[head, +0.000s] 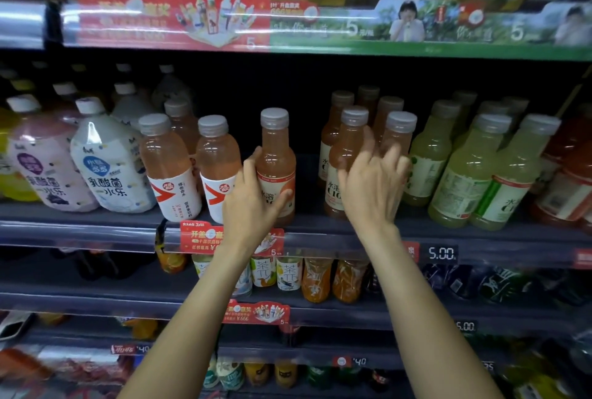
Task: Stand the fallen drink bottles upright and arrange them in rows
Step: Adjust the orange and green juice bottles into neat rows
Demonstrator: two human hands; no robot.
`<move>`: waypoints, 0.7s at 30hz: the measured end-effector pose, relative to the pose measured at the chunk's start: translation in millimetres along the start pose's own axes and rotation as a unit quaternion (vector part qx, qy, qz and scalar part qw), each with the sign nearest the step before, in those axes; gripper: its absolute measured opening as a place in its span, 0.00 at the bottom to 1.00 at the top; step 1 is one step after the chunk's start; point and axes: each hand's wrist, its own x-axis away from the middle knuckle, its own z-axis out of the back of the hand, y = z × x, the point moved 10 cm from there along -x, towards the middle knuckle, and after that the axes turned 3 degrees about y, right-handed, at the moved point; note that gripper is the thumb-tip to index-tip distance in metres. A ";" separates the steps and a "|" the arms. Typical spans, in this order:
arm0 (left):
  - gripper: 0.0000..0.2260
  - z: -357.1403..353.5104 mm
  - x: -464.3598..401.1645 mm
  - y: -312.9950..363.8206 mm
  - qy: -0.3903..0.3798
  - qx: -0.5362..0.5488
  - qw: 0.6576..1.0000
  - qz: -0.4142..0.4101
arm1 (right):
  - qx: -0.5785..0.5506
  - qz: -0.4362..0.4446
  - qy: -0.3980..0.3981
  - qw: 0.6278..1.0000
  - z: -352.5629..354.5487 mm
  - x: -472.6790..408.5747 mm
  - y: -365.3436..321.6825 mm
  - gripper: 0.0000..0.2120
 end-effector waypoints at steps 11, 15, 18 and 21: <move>0.37 -1.2 0.9 2.0 -0.010 0.008 1.000 -0.003 | -0.202 -0.024 -0.105 0.973 -16.8 1.8 -21.6 0.39; 0.37 -2.1 2.4 1.3 -0.008 0.020 1.000 0.012 | -0.277 -0.081 -0.168 0.942 -40.1 -9.2 -21.7 0.37; 0.37 -0.4 3.5 0.9 -0.001 0.018 1.000 0.013 | -0.320 -0.066 -0.223 0.919 -53.7 -9.9 -30.3 0.38; 0.37 0.0 4.4 2.3 0.000 0.020 1.000 0.008 | -0.353 -0.059 -0.268 0.894 -63.8 4.3 -24.1 0.41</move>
